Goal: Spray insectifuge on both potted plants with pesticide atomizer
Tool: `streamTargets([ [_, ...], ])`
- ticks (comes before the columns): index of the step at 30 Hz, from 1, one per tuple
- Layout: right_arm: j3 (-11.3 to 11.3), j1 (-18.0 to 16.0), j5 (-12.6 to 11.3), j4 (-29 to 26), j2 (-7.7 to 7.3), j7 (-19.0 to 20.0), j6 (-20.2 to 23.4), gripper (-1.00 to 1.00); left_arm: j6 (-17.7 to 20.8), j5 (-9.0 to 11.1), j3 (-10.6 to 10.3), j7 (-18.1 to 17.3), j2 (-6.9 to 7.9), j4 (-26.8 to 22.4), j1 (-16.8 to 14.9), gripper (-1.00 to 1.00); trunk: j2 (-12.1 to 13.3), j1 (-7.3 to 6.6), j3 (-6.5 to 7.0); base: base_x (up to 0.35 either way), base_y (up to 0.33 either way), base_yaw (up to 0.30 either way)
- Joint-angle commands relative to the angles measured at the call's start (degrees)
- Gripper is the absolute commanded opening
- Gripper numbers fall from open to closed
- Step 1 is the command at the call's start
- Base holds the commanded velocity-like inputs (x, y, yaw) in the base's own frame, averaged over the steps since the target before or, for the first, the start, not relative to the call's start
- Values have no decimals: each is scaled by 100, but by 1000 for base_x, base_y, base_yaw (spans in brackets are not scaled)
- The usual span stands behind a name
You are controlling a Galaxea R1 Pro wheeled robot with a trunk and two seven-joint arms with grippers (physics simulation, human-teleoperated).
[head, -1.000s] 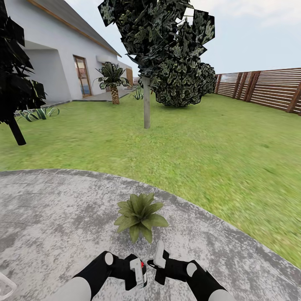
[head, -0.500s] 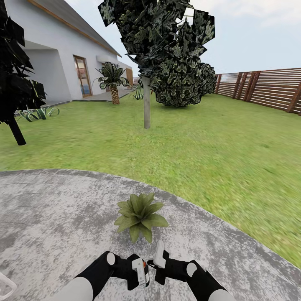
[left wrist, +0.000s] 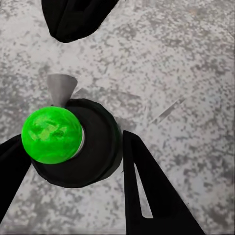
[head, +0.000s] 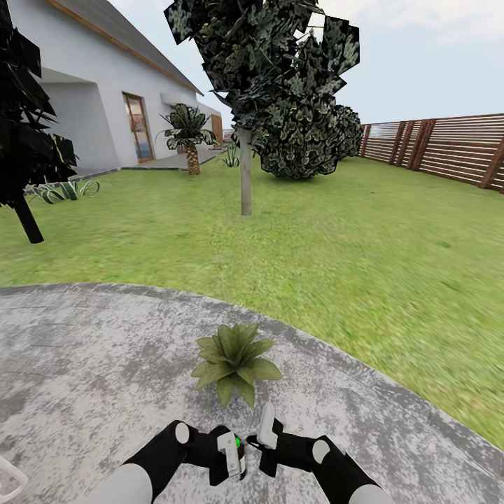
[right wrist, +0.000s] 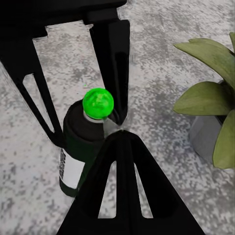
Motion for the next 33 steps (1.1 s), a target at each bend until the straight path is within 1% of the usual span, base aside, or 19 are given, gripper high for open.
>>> streamTargets([
  [1, -49, -2, 37, -6, 6, 35, -21, -100, -23, -58, 24, -15, 59, -8, -1, -100, -2, -1, -5, 0, 0, 0],
  [2, -49, -2, 37, -6, 6, 35, -21, -100, -22, -66, 24, -15, 122, -8, -1, -100, -2, -1, -5, 0, 0, 0],
  [5, -49, -2, 37, -6, 6, 35, -21, -100, -21, -75, 25, -18, 444, -8, -1, -100, -2, -1, -5, 0, 0, 0],
  [6, -49, -2, 37, -6, 6, 35, -21, -100, -21, -77, 25, -18, 517, -6, -1, -100, -2, -1, -5, 0, 0, 0],
  [9, -49, -2, 37, -6, 6, 35, -21, -100, -14, -81, 25, -16, 824, 0, -1, -100, -2, -1, -5, 0, 0, 0],
  [10, -49, 1, 37, -6, 6, 35, -21, -100, -14, -76, 25, -16, 888, 0, -1, -100, -2, -1, -5, 0, 0, 0],
  [13, -49, 2, 41, 1, 6, 37, -21, -100, -12, -46, 25, -15, 1165, 1, -1, -100, -2, -1, -5, 0, 0, 0],
  [14, -49, 1, 41, 2, 6, 38, -21, -100, -12, -39, 25, -15, 1228, 1, -1, -100, -2, -1, -5, 0, 0, 0],
  [15, -49, 2, 44, 2, 6, 38, -21, 100, -12, -33, 25, -15, 1317, 1, -1, -100, -2, -1, -5, 0, 0, 0],
  [18, -49, 4, 46, 1, 6, 36, -21, 100, 3, -23, 28, -15, 1504, 1, -1, -100, -2, -1, -5, 0, 0, 0],
  [20, -49, 3, 50, -5, 6, 32, -21, 100, 21, -20, 33, -12, 1564, 1, -1, -100, -2, -1, -5, 0, 0, 0],
  [22, -57, 5, 61, -2, 6, 19, -17, 100, 43, -13, 90, 63, 1593, -3, -1, -100, -2, -1, -5, 0, 0, 0],
  [24, -75, 6, 69, 1, 6, -2, -14, 100, 62, -11, 227, 239, 1602, -6, -1, -100, -2, -1, -5, 0, 0, 0],
  [26, -86, 6, 66, 11, 6, -27, -16, 100, 77, -10, 442, 372, 1602, -7, -3, -100, -2, -1, -5, 0, 0, 0],
  [28, -96, 11, 47, 47, -298, -177, -19, 100, 104, -15, 741, 419, 1599, -14, -8, -100, -2, -1, -5, 0, 0, 0],
  [29, -100, 15, 36, 115, -524, -363, -20, 100, 136, -17, 941, 430, 1599, -18, -9, -100, -2, -1, -5, 0, 0, 0],
  [31, -106, 20, -18, 363, -766, -728, -21, 100, 236, -18, 1196, 437, 1598, -24, -11, -100, -2, -1, -5, 0, 0, 0],
  [32, -109, 22, -106, 738, -981, -1214, -21, 100, 447, -21, 1389, 439, 1591, -49, -20, -100, -2, -1, -5, 0, 0, 0],
  [33, -105, 23, -147, 984, -1113, -1617, -21, 100, 669, -20, 1469, 436, 1584, -70, -31, -100, -2, -1, -5, 0, 0, 0],
])
